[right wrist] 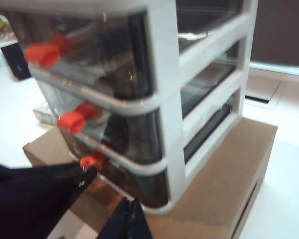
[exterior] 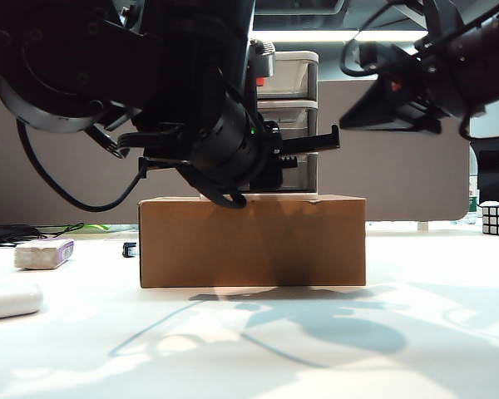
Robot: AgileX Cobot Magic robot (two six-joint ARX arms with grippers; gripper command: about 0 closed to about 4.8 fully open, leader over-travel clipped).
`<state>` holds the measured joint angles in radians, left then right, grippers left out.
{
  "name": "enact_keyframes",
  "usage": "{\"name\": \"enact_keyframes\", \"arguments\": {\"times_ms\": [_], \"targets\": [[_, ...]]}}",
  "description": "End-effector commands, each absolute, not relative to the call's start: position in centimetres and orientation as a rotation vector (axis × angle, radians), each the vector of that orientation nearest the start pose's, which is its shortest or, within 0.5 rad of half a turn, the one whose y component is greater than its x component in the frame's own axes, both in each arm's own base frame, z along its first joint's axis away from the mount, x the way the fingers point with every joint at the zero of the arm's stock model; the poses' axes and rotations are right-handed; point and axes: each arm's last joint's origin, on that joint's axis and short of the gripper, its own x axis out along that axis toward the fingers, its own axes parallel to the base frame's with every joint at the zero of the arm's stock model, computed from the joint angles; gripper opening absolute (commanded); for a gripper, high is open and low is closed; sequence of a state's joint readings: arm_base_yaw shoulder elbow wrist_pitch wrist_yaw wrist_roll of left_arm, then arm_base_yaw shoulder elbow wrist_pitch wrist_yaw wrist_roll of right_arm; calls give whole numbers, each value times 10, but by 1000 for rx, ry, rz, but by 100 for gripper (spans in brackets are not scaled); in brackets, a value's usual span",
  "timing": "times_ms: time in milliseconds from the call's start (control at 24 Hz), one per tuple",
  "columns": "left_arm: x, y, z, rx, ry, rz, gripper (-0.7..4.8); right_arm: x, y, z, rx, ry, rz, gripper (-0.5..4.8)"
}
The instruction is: Open the third layer of the drawer on the table, pick up the earphone case on the table and put it in, and finally close the drawer.
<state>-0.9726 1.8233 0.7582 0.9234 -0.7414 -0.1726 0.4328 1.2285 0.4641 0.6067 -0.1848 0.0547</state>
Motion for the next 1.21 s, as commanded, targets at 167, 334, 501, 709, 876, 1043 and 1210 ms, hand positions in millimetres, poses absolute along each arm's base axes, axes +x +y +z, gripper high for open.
{"name": "enact_keyframes", "arguments": {"times_ms": [167, 334, 501, 709, 876, 1043, 1210], "targets": [[205, -280, 165, -72, 100, -241, -6, 246, 122, 226, 39, 144, 695, -5], [201, -282, 165, -70, 98, -229, -6, 255, 126, 228, 40, 143, 701, -5], [197, -285, 164, -65, 99, -224, -6, 262, 129, 228, 39, 145, 696, -5], [190, -287, 163, -46, 103, -188, -6, 266, 131, 227, 39, 143, 693, -5], [180, -292, 160, -22, 116, -184, -6, 268, 132, 228, 39, 142, 693, -5], [167, -296, 157, -16, 121, -169, -6, 269, 133, 230, 40, 136, 693, -5], [148, -292, 148, -40, 135, -165, -6, 269, 133, 231, 40, 137, 694, -5]]}}
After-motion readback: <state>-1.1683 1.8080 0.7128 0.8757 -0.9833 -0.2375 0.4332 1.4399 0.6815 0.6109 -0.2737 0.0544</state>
